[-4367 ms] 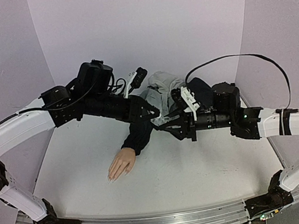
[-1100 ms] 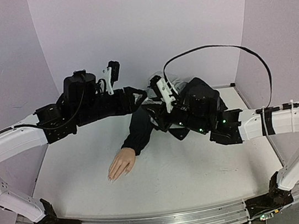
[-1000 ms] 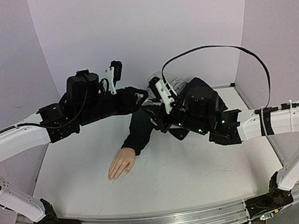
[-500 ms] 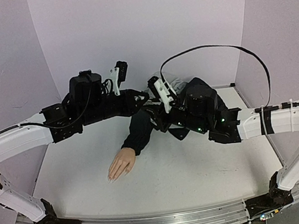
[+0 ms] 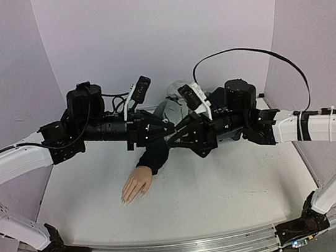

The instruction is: Paint the nails

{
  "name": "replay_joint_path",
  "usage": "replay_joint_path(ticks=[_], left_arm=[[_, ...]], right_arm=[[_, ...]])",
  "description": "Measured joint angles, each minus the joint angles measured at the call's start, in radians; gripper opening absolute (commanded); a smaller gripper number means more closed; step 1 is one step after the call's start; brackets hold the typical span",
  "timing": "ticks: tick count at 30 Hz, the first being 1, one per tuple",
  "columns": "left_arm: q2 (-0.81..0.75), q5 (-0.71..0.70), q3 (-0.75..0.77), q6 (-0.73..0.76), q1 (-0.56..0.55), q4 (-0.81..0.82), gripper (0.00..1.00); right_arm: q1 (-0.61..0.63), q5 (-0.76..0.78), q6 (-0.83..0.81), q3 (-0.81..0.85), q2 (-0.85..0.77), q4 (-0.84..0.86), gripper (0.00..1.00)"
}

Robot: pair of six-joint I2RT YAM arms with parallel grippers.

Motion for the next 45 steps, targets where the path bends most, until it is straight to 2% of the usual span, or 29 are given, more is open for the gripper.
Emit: replay_joint_path(ticks=[2, 4, 5, 8, 10, 13, 17, 22, 27, 31, 36, 45], left_arm=[[-0.013, 0.106, 0.0, 0.033, -0.006, 0.018, 0.0], [-0.021, 0.16, 0.0, 0.06, -0.02, 0.037, 0.03], [-0.024, 0.169, 0.0, 0.069, -0.029, 0.045, 0.11], [-0.032, 0.131, 0.0, 0.074, -0.044, 0.053, 0.49], [-0.042, 0.081, -0.005, 0.066, -0.045, 0.05, 0.66], [-0.082, -0.034, -0.04, 0.034, -0.039, 0.008, 0.82], [-0.145, -0.172, -0.1, -0.014, -0.033, -0.044, 0.92], [-0.195, -0.311, -0.115, -0.107, -0.032, -0.068, 0.92], [-0.181, -0.44, -0.106, -0.207, -0.032, -0.072, 0.84], [-0.108, -0.493, -0.033, -0.242, -0.031, -0.086, 0.77], [-0.04, -0.517, 0.035, -0.263, -0.031, -0.087, 0.66], [0.004, -0.523, 0.043, -0.295, -0.031, -0.089, 0.42]], right_arm=[[0.01, -0.104, 0.064, -0.001, -0.006, 0.046, 0.0], [0.022, -0.142, 0.1, -0.01, -0.022, 0.074, 0.0], [0.026, -0.146, 0.111, -0.018, -0.033, 0.085, 0.0], [0.029, -0.13, 0.1, -0.033, -0.056, 0.087, 0.0], [0.024, -0.076, 0.058, -0.034, -0.065, 0.063, 0.0], [0.015, 0.048, -0.026, -0.033, -0.083, 0.01, 0.0], [0.014, 0.251, -0.114, -0.032, -0.105, -0.048, 0.0], [0.028, 0.491, -0.179, -0.032, -0.101, -0.096, 0.0], [0.099, 0.729, -0.239, -0.011, -0.061, -0.111, 0.0], [0.152, 0.861, -0.267, 0.012, -0.022, -0.116, 0.0], [0.185, 0.937, -0.283, 0.031, 0.008, -0.117, 0.0], [0.201, 0.978, -0.297, 0.04, 0.01, -0.121, 0.0]])
